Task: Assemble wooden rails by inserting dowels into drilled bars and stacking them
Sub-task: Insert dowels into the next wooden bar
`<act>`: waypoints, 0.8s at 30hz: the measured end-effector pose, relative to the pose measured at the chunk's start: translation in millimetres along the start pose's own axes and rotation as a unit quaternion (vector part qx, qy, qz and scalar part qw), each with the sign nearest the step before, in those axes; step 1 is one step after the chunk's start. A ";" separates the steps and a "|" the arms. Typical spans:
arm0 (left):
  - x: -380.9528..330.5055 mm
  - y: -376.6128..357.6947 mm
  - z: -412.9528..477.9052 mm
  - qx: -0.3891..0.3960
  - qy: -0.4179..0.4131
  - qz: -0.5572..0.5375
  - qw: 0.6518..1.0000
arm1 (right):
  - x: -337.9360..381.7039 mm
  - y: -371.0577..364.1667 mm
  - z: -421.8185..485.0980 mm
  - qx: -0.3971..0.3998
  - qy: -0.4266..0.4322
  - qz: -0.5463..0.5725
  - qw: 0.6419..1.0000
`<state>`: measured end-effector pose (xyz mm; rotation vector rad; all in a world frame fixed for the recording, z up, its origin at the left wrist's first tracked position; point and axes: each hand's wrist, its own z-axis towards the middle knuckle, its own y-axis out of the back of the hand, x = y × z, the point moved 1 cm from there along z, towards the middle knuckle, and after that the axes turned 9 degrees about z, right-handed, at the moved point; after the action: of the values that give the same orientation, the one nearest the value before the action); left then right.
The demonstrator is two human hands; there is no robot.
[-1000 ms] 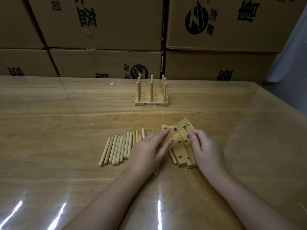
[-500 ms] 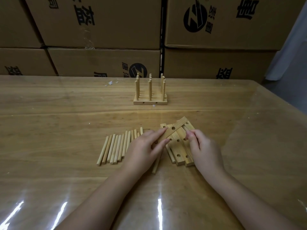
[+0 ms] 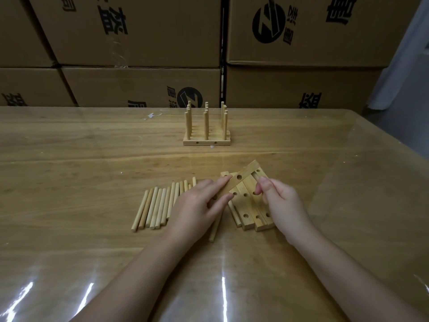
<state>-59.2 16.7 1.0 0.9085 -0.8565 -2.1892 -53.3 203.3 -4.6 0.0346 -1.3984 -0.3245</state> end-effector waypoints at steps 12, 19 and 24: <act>-4.9 -7.0 -3.5 -0.015 -0.028 0.078 0.996 | -1.0 0.2 -1.7 -0.021 0.154 -0.160 0.975; -3.4 -8.9 -3.6 -0.008 -0.016 0.035 0.999 | 0.4 -2.5 -4.4 -0.037 0.177 -0.210 0.961; -2.2 -6.9 -0.2 -0.004 0.008 -0.099 0.995 | 5.3 -3.6 -8.8 -0.057 0.197 -0.167 0.964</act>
<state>-59.8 22.4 -3.4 1.0431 -0.7785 -2.3480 -44.8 197.1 -1.8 0.2310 -0.9723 -0.6417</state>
